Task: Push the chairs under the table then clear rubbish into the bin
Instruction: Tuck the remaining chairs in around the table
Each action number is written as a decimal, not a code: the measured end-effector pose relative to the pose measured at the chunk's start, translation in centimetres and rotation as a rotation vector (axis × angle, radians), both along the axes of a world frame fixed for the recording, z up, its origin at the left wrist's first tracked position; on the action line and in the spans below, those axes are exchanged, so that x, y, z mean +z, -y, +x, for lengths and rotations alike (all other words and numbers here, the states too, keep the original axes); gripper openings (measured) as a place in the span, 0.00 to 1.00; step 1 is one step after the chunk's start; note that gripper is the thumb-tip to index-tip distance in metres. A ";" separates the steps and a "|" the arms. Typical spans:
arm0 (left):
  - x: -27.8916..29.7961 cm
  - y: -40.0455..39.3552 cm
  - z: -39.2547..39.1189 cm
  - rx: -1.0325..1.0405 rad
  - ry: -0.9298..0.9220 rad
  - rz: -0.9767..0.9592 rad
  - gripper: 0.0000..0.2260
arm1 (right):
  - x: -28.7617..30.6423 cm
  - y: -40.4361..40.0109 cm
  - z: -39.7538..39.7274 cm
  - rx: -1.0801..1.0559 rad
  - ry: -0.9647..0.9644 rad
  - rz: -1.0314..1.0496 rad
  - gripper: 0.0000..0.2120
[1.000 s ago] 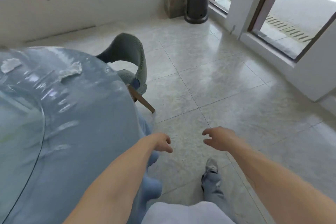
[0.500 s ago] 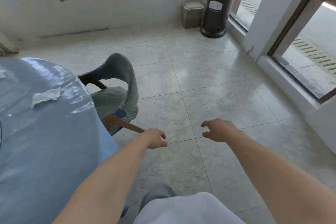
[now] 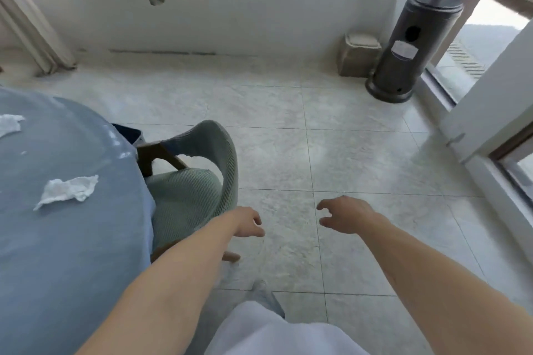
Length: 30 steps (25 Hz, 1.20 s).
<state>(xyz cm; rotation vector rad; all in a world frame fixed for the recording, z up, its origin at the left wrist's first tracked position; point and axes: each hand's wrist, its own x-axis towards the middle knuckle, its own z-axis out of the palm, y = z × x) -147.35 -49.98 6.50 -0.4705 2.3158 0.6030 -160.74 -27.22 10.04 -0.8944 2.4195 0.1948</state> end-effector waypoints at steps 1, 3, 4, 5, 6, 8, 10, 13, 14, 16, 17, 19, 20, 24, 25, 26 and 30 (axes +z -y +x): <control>0.1 1.8 -1.6 0.026 -0.005 0.006 0.25 | 0.3 2.1 -2.0 0.016 -0.010 -0.004 0.22; 0.5 5.4 -4.8 0.088 -0.028 0.010 0.25 | 0.4 6.5 -5.9 0.072 -0.021 -0.010 0.22; 0.7 6.8 -5.9 0.121 -0.041 0.010 0.25 | 0.5 8.5 -7.2 0.109 -0.017 -0.015 0.22; 0.6 8.1 -6.8 0.154 -0.058 0.010 0.25 | 0.4 10.5 -8.4 0.145 -0.005 -0.018 0.22; 0.5 9.3 -7.6 0.189 -0.075 0.002 0.25 | 0.0 12.3 -9.4 0.181 0.001 -0.020 0.22; 0.1 11.6 -9.0 0.254 -0.087 -0.021 0.23 | -1.0 16.0 -12.0 0.255 0.020 0.001 0.22; -0.4 13.6 -10.3 0.320 -0.073 -0.029 0.22 | -1.7 19.8 -14.6 0.349 0.042 0.016 0.23; -1.9 16.2 -11.8 0.472 -0.021 -0.002 0.26 | -2.7 26.5 -18.9 0.551 0.043 0.038 0.25; -2.6 16.9 -12.4 0.530 0.001 0.018 0.29 | -2.8 28.8 -20.3 0.624 0.033 0.034 0.26; -3.9 17.5 -13.9 0.671 0.036 0.071 0.35 | -2.8 33.3 -22.8 0.764 0.020 0.005 0.27; -4.8 17.4 -15.0 0.752 0.043 0.096 0.38 | -2.9 35.3 -24.2 0.841 0.020 -0.006 0.27; -5.8 16.8 -16.8 0.886 0.063 0.112 0.42 | -3.4 37.9 -26.3 0.971 0.034 -0.009 0.27; -6.1 16.2 -17.6 0.959 0.085 0.125 0.44 | -3.5 38.8 -27.3 1.030 0.053 0.010 0.28; -7.1 14.1 -18.9 1.218 0.103 0.115 0.43 | -4.4 41.7 -30.3 1.268 0.057 0.101 0.28; -7.1 13.8 -18.9 1.283 0.086 0.110 0.41 | -4.7 42.8 -30.2 1.330 0.053 0.098 0.29; -7.1 13.5 -18.8 1.330 0.070 0.100 0.40 | -5.1 43.7 -29.8 1.391 0.050 0.078 0.30; -7.6 11.7 -18.5 1.503 0.015 0.030 0.32 | -7.1 46.4 -25.1 1.640 0.033 -0.037 0.32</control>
